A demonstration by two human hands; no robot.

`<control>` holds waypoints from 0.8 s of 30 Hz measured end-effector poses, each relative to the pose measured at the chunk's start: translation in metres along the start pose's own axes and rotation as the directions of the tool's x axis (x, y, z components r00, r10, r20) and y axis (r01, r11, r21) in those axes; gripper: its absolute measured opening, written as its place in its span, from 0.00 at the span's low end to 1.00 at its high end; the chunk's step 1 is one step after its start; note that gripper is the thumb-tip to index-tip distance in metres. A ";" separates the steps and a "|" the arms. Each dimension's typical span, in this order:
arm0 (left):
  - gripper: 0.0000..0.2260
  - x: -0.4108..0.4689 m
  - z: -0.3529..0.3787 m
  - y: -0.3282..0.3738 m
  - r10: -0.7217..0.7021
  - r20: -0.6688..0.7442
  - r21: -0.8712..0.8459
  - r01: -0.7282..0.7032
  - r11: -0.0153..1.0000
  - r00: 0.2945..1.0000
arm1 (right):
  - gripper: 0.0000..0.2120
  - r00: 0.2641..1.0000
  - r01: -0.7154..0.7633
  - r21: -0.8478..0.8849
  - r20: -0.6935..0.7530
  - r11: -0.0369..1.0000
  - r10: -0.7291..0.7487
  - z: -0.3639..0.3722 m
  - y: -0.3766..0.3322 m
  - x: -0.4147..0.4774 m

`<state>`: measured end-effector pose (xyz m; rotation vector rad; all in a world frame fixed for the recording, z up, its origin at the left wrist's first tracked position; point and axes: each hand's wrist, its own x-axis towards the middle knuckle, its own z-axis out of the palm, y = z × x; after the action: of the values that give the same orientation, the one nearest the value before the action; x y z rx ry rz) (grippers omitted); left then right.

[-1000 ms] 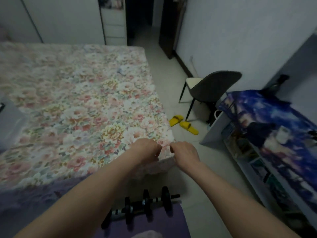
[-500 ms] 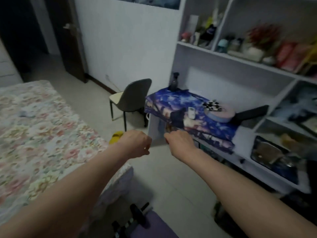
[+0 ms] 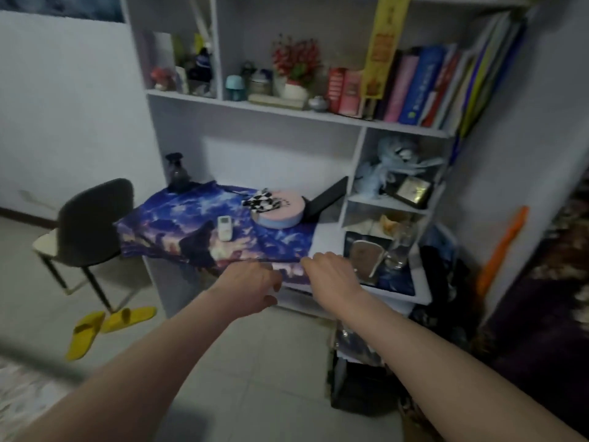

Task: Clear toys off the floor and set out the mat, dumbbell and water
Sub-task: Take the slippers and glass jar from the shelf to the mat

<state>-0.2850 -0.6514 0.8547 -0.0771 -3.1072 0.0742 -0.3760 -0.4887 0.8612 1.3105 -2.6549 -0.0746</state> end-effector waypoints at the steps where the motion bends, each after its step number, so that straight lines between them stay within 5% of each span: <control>1: 0.13 0.020 0.004 0.009 0.011 0.003 -0.011 -0.011 1.000 1.000 | 0.13 0.999 -0.031 0.012 0.011 0.999 0.031 0.005 0.020 -0.002; 7: 0.14 0.139 0.033 0.066 0.046 0.003 -0.105 -0.045 0.993 0.999 | 0.15 0.966 -0.257 0.063 0.054 0.964 0.254 0.051 0.150 -0.011; 12: 0.19 0.207 0.071 0.100 0.049 0.097 -0.173 -0.032 0.984 0.994 | 0.13 0.863 -0.506 0.188 0.126 0.842 0.490 0.095 0.222 -0.012; 19: 0.27 0.304 0.124 0.118 0.051 0.151 -0.289 -0.005 0.957 0.987 | 0.27 0.615 -0.768 0.390 0.233 0.507 0.753 0.150 0.285 0.019; 24: 0.30 0.378 0.177 0.123 0.065 0.069 -0.340 -0.038 0.940 0.995 | 0.35 0.495 -0.772 0.581 0.296 0.257 0.817 0.190 0.325 0.055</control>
<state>-0.6627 -0.5176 0.6835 -0.1683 -3.1591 -0.4686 -0.6976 -0.3400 0.7221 -0.2152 -3.0110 1.1247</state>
